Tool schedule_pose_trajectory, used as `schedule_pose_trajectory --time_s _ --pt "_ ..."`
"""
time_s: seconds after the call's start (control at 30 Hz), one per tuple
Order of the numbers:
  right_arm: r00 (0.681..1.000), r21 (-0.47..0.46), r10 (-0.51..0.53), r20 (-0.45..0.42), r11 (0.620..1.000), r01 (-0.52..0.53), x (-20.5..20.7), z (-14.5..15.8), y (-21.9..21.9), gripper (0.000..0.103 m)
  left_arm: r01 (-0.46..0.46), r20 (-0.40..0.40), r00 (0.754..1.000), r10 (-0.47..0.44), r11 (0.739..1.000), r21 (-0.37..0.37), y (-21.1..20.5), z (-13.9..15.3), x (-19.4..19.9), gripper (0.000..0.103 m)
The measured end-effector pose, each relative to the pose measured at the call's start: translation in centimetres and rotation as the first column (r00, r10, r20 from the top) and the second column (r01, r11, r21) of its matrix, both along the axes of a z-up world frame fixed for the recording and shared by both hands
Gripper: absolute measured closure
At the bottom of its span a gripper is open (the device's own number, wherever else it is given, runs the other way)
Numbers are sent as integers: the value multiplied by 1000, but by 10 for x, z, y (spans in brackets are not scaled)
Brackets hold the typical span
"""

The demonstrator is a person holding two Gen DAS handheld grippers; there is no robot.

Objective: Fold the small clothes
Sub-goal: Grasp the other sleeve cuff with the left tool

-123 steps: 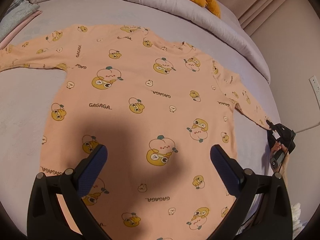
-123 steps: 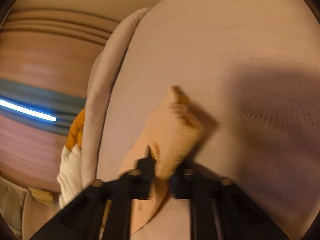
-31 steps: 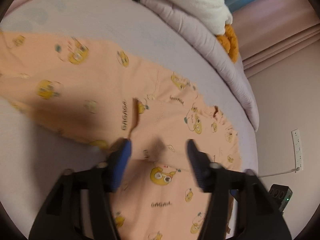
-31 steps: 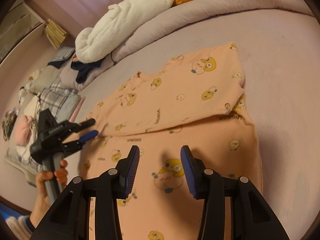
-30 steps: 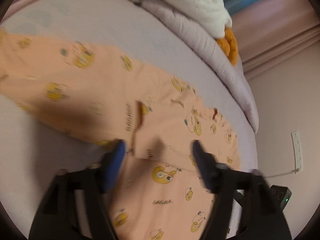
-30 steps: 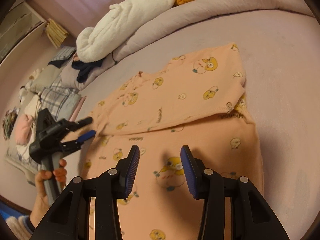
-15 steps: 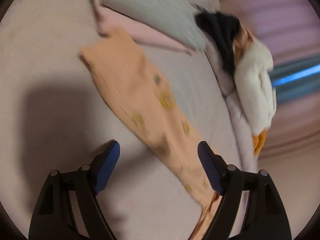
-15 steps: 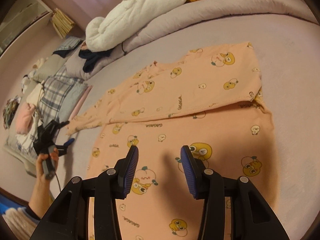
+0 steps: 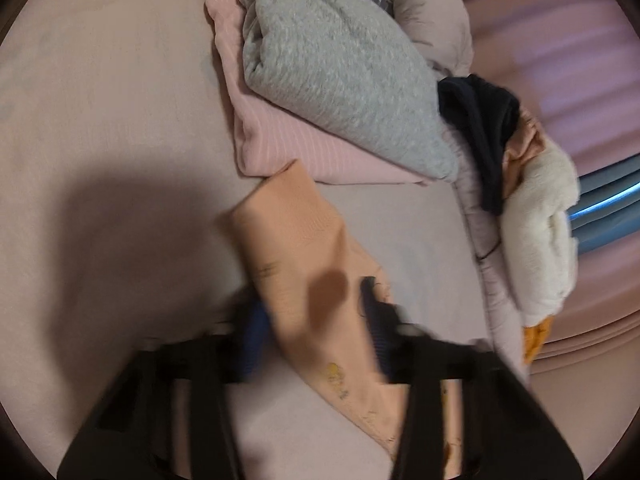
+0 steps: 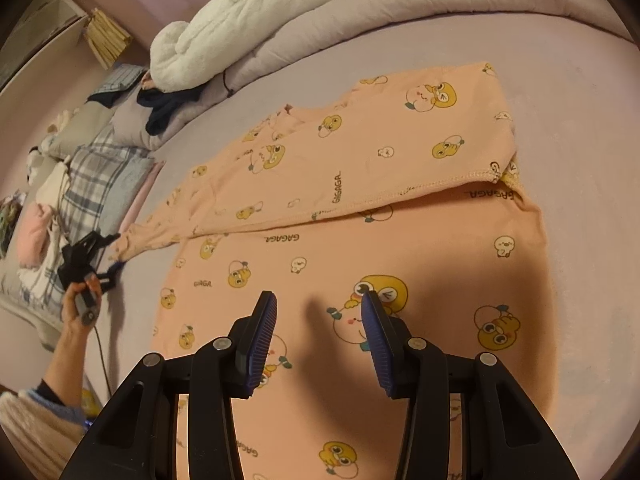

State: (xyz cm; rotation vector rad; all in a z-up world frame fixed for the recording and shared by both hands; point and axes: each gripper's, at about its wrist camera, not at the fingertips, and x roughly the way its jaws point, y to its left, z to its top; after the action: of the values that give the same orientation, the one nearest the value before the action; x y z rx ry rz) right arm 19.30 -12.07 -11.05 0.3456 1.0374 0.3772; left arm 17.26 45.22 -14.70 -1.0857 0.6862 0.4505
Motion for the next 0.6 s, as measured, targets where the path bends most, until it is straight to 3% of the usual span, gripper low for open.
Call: schedule_pose_trajectory --time_s 0.17,0.3,0.47,0.6 --pt "1000 2 11 -7 1000 -11 -1 -1 1 57 6 -54 999 -3 999 53 -2 0 -5 93" --pt "1000 3 11 -8 1000 -11 -2 -1 0 57 54 -40 998 -49 992 113 -14 17 3 97" --pt "1000 17 7 -1 1000 -7 -7 1 -2 57 156 -32 988 -152 964 213 -44 48 13 99" --pt "1000 30 7 6 1000 -7 -11 2 -5 57 259 -9 964 -267 922 287 -83 74 30 99"
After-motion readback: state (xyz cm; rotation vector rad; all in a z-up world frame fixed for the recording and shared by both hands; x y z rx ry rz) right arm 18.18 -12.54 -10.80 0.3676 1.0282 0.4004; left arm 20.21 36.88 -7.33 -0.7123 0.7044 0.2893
